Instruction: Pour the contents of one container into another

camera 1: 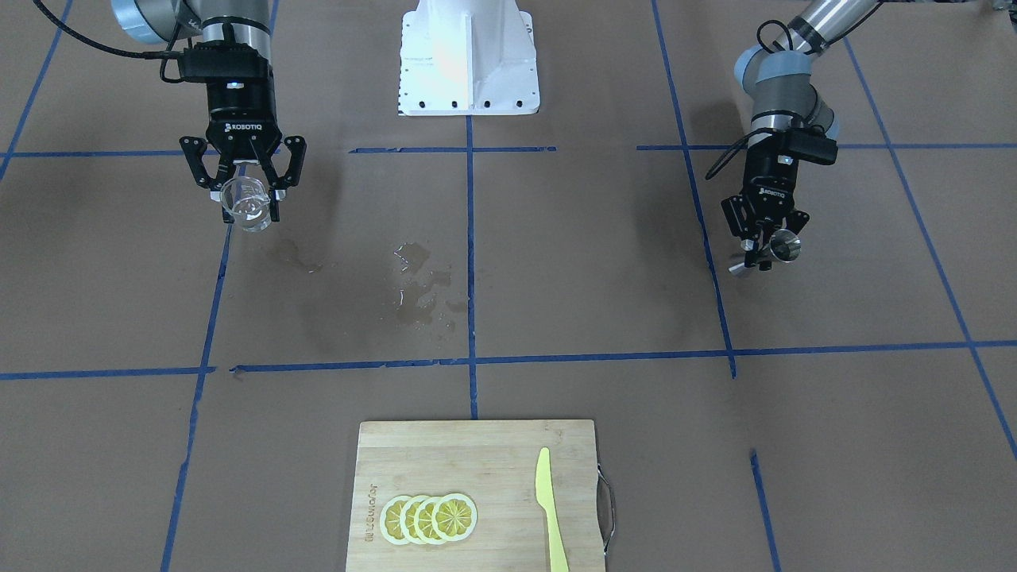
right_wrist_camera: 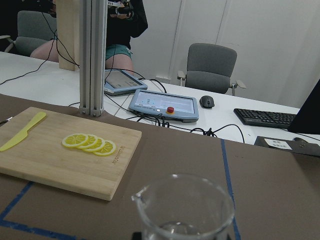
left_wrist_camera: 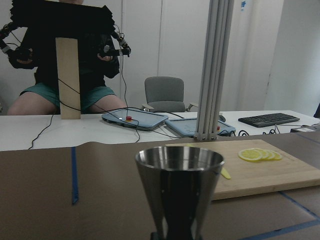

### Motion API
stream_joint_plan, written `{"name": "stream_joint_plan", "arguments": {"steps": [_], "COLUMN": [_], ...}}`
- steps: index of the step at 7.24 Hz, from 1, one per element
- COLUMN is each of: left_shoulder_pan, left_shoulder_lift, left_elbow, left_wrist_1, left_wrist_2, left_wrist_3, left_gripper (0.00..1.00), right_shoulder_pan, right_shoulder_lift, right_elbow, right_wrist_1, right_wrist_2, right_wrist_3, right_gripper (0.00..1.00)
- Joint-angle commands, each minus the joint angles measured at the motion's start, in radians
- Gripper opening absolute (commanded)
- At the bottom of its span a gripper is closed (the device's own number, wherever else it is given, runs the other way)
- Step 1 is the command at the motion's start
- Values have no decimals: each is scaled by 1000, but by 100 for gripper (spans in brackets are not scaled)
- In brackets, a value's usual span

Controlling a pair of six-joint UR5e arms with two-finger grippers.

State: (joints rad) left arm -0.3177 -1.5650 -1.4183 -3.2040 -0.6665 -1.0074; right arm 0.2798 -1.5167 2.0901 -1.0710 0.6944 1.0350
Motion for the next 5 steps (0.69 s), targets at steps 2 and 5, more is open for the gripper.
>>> {"name": "stream_joint_plan", "arguments": {"steps": [2,5], "left_shoulder_pan": [2,15], "left_shoulder_lift": [6,6], "left_elbow": [34,73], "left_wrist_1": [1,10], "left_wrist_2": [51,99], "left_wrist_3": [-46,-43], "left_gripper": [0,0], "right_shoulder_pan": [9,13], "right_shoulder_lift": [-2,0], "right_elbow": [1,2], "right_wrist_1": [2,2], "right_wrist_2": [4,4], "right_wrist_3": [-1,-1], "right_gripper": [0,0]}}
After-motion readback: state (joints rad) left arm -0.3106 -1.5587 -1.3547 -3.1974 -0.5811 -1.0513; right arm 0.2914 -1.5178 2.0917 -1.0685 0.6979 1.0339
